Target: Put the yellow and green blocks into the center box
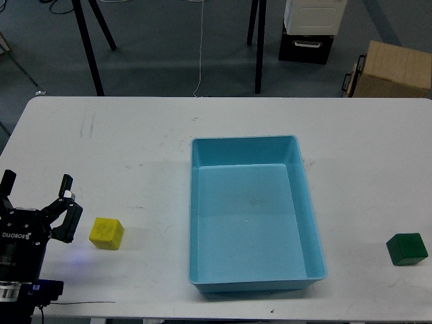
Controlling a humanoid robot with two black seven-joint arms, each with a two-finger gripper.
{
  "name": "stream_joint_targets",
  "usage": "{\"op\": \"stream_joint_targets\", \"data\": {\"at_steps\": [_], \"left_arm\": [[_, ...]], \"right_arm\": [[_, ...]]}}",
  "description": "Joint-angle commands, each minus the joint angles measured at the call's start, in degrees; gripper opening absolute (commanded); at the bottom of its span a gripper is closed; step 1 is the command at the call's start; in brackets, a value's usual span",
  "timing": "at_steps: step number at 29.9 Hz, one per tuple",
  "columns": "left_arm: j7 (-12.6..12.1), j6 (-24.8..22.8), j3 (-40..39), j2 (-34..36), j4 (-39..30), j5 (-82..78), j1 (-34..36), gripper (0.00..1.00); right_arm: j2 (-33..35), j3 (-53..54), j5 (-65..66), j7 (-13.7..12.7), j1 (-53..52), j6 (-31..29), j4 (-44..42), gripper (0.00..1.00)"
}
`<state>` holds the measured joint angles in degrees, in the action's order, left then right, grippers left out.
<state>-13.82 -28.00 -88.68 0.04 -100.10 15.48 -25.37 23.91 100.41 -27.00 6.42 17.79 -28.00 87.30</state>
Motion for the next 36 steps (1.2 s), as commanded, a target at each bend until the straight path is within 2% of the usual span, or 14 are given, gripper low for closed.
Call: {"op": "stream_joint_targets", "data": {"at_steps": [1,4,6,10,13,20,25,29,32,36], "left_arm": [[0.02,0.0,0.0,-0.04,0.34,-0.01,0.5,1.0],[0.02,0.0,0.0,-0.04,0.69,-0.01,0.68,1.0],[0.02,0.0,0.09,-0.04,1.31,-0.1,1.38,1.0],[0.46,0.0,3.68,-0.04,2.54,-0.1,3.22,1.0],[0.46,0.0,4.74,-0.04,2.63,-0.18,3.49,1.0],[0.37,0.0,4.92,-0.04,4.03,-0.19,4.54,1.0],[0.37,0.0,4.92,-0.04,4.38,-0.19,5.86,1.0],[0.46,0.0,4.83,-0.04,4.47,-0.19,5.95,1.0],[0.46,0.0,4.74,-0.04,4.56,-0.19,5.86,1.0],[0.46,0.0,4.74,-0.04,4.56,-0.19,5.69,1.0]], "right_arm": [[9.81,-0.92,6.15,-3.42,-3.19,1.98,-0.11,1.0],[16.41,-3.19,13.7,-6.33,-6.35,7.33,0.06,1.0],[20.9,-8.45,22.92,-8.26,-10.29,10.76,0.33,1.0],[25.13,-21.72,39.1,-9.15,-22.33,12.09,-0.02,1.0],[27.15,-29.72,44.74,-9.93,-30.59,12.18,-1.16,1.0],[28.48,-57.21,50.81,-19.68,-55.37,11.13,-9.07,1.0],[28.12,-75.25,54.51,-22.76,-74.27,8.41,-9.96,1.0],[28.65,-87.11,56.0,-26.63,-84.3,3.06,-9.96,1.0],[30.66,-92.84,60.91,-28.57,-87.92,0.0,-7.6,1.0],[36.1,-94.26,64.79,-28.75,-87.66,0.0,-1.45,1.0]]}}
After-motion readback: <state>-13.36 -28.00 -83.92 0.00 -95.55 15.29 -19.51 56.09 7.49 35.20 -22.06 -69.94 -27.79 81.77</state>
